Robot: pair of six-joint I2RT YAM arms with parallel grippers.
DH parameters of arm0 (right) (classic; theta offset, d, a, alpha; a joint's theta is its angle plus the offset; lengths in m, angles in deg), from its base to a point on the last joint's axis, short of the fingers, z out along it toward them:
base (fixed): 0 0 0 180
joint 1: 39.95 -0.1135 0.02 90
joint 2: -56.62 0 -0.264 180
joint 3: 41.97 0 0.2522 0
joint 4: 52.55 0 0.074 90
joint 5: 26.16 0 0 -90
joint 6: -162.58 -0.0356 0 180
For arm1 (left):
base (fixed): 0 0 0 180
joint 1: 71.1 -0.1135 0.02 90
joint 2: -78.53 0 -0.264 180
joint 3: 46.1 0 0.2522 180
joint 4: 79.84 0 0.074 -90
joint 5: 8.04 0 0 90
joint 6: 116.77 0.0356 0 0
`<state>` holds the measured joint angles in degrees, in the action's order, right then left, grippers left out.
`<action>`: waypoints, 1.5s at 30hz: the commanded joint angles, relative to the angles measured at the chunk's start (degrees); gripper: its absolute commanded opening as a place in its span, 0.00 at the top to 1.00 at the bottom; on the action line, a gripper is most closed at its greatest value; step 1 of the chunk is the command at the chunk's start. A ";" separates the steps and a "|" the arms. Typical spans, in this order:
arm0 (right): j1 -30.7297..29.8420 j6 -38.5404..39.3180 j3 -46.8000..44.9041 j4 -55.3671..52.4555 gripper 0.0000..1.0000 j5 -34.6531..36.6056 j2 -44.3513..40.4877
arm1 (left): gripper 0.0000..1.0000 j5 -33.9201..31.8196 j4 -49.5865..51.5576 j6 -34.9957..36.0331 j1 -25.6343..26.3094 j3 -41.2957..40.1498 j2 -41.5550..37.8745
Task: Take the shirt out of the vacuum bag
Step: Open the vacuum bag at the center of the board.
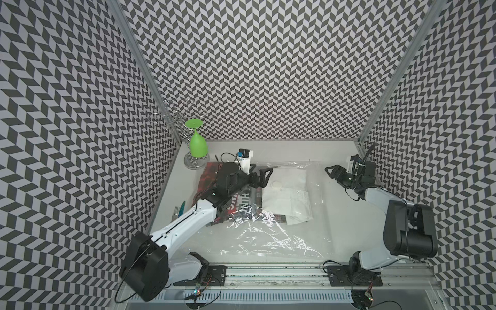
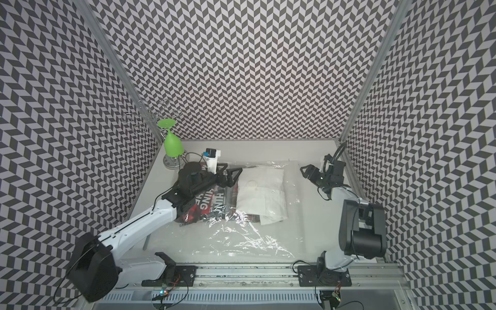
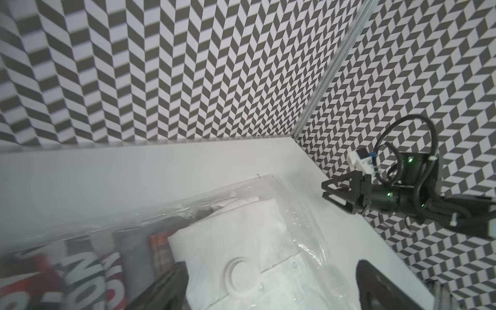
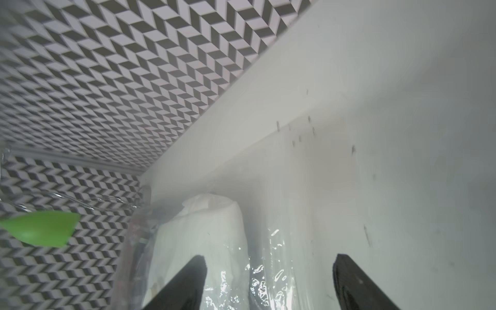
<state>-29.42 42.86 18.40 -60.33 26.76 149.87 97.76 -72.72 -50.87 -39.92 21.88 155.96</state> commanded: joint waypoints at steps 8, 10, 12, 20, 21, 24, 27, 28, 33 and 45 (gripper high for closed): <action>-0.16 -1.15 -2.02 0.13 0.33 -11.26 1.60 | 0.01 13.49 22.74 -9.97 1.60 18.66 19.56; 0.07 -0.69 -3.46 0.79 0.34 -10.80 1.45 | 0.01 12.96 23.70 -9.96 1.60 19.23 20.51; 0.20 -1.62 -5.38 3.31 0.35 -11.69 0.67 | 0.01 13.12 24.61 -9.60 1.60 19.86 21.22; 0.20 0.47 -9.06 0.62 0.42 -13.33 -2.68 | 0.01 13.61 25.80 -8.79 1.60 21.98 23.42; 0.24 0.22 -9.83 0.81 0.42 -13.62 -3.74 | 0.01 13.73 26.18 -8.57 1.63 22.63 23.93; 0.20 0.30 -12.14 -0.47 0.43 -13.59 -7.14 | 0.01 13.85 26.19 -8.42 1.63 23.79 24.72; 0.20 1.15 -13.77 -3.30 0.45 -12.71 -9.41 | 0.01 14.17 26.53 -8.33 1.63 25.37 26.11; 0.11 1.35 -14.16 -4.58 0.47 -12.41 -10.09 | 0.01 14.43 26.78 -8.26 1.69 25.94 26.60; -1.89 0.41 -17.28 -5.23 0.50 -12.31 -14.30 | 0.01 14.11 29.83 -7.46 2.11 31.18 29.86; -12.78 -0.25 -22.06 -8.35 0.64 -2.72 -22.81 | 0.01 16.24 36.60 -6.64 5.85 47.51 39.14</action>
<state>-40.74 43.00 -2.67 -68.09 20.12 128.45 112.51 -39.36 -58.32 -35.35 66.27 193.55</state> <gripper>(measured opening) 0.368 0.989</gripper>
